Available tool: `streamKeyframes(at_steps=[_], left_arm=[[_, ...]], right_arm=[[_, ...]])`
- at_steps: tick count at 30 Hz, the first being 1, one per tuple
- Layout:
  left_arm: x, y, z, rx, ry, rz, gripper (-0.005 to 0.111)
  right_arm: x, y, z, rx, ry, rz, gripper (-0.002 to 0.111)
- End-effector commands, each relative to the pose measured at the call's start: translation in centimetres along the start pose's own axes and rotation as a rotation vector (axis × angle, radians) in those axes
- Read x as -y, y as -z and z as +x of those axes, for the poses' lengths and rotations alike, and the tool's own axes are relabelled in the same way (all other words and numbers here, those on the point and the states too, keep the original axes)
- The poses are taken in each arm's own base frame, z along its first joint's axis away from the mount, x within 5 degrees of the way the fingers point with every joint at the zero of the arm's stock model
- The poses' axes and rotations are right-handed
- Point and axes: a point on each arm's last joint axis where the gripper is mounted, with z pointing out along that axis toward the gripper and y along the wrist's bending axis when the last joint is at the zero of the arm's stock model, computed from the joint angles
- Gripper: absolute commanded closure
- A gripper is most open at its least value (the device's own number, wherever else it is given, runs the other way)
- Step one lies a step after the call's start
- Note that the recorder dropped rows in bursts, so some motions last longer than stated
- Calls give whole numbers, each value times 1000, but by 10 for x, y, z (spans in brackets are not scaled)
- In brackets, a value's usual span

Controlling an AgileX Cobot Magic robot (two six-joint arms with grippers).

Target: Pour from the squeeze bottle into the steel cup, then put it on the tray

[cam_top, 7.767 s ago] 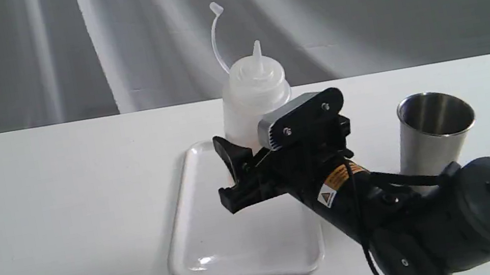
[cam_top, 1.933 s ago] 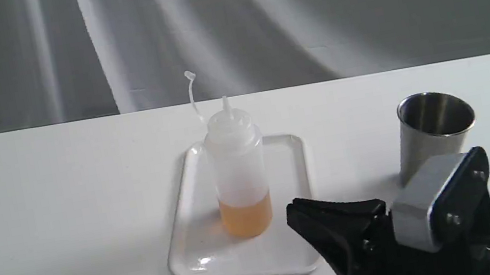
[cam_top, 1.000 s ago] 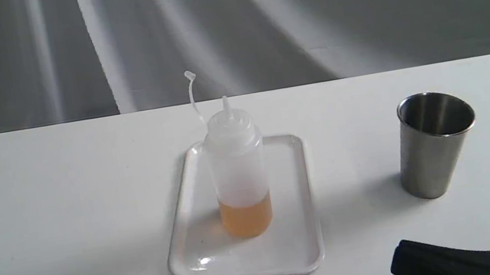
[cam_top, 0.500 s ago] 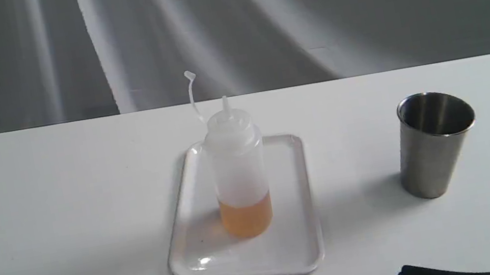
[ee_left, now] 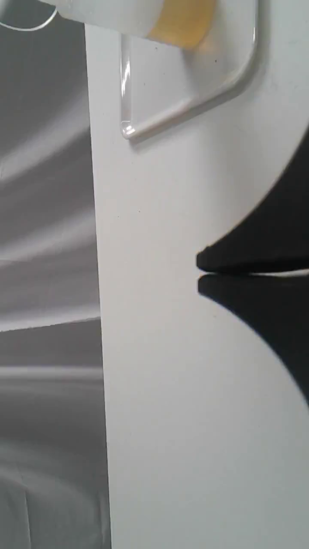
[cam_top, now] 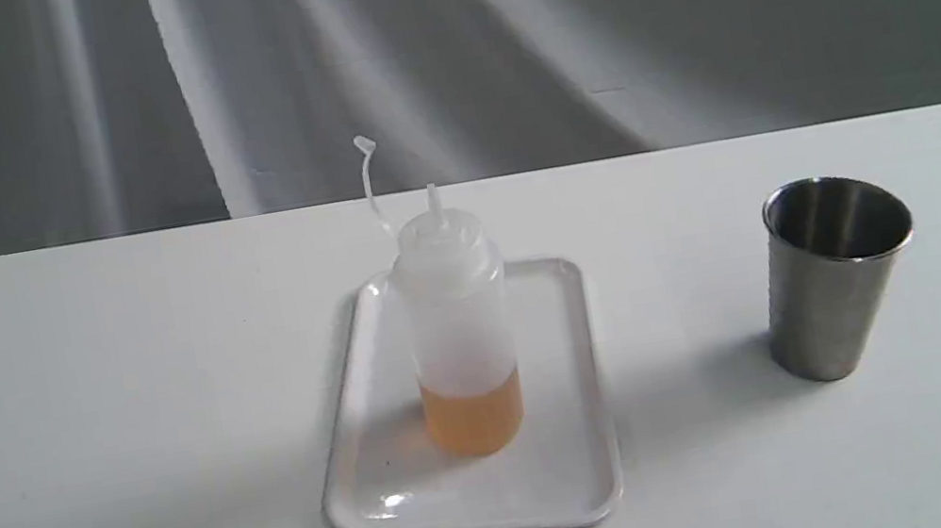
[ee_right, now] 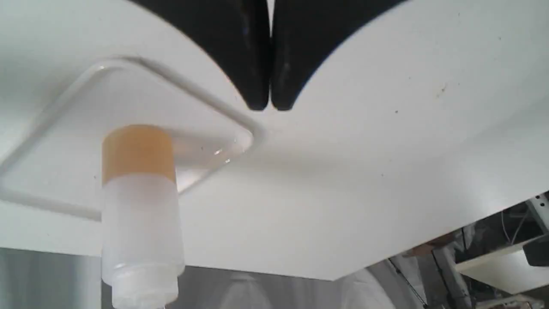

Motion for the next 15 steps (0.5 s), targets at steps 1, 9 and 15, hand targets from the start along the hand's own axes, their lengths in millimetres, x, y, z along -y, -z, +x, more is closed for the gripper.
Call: streamKeyframes(at_steps=[1, 9, 15], left_arm=[[0, 0, 1, 6, 6, -1, 107], [0, 0, 1, 6, 4, -2, 107], [0, 0, 1, 6, 4, -2, 107]], right_arm=[[2, 9, 4, -57, -14, 23, 108], [5, 28, -9, 75, -21, 61, 108], [12, 38, -17, 183, -28, 131, 108]])
